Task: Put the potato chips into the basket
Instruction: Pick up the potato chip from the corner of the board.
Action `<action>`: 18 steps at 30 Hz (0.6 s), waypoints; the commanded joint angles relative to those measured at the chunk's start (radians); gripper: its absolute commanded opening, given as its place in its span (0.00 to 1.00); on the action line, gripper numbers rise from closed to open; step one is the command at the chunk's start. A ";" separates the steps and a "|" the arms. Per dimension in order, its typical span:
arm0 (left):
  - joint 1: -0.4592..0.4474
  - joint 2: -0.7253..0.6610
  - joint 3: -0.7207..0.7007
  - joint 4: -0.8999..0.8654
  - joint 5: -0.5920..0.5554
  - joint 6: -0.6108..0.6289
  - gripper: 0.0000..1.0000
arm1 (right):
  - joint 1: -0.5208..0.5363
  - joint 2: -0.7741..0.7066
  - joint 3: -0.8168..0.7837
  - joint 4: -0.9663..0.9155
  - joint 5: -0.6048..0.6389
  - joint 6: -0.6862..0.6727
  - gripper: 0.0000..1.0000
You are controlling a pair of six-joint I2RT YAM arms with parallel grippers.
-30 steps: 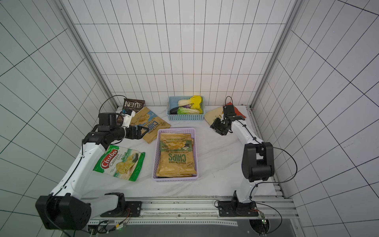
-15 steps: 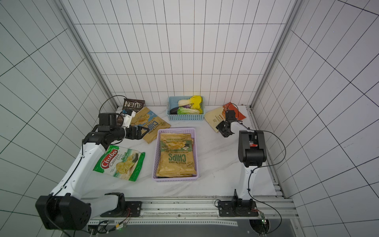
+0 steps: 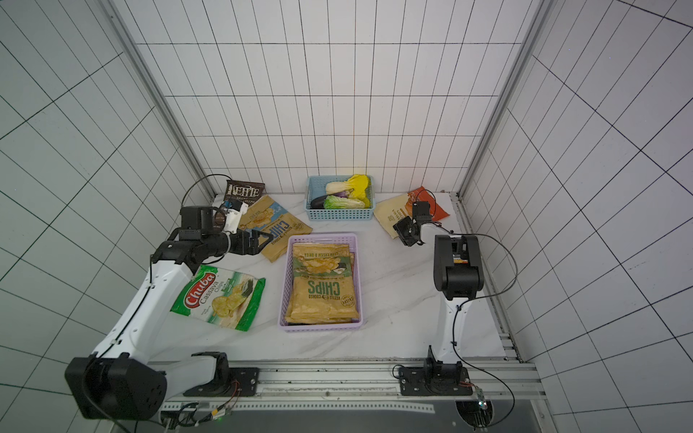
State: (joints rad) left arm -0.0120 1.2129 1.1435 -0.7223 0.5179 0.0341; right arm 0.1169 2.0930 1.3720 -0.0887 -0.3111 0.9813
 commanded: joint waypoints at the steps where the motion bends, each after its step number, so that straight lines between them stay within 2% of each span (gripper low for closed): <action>1: 0.002 -0.013 -0.005 0.001 0.002 0.003 0.98 | 0.000 0.070 -0.026 -0.015 -0.010 0.051 0.49; 9: 0.002 -0.015 -0.007 0.006 0.003 0.003 0.98 | 0.007 0.044 -0.116 0.151 -0.005 0.137 0.49; 18: 0.002 -0.019 -0.011 0.006 0.001 0.004 0.98 | 0.006 0.085 -0.094 0.263 -0.022 0.181 0.36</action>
State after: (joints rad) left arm -0.0120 1.2129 1.1435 -0.7219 0.5175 0.0341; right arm 0.1181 2.1269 1.2949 0.1913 -0.3443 1.1458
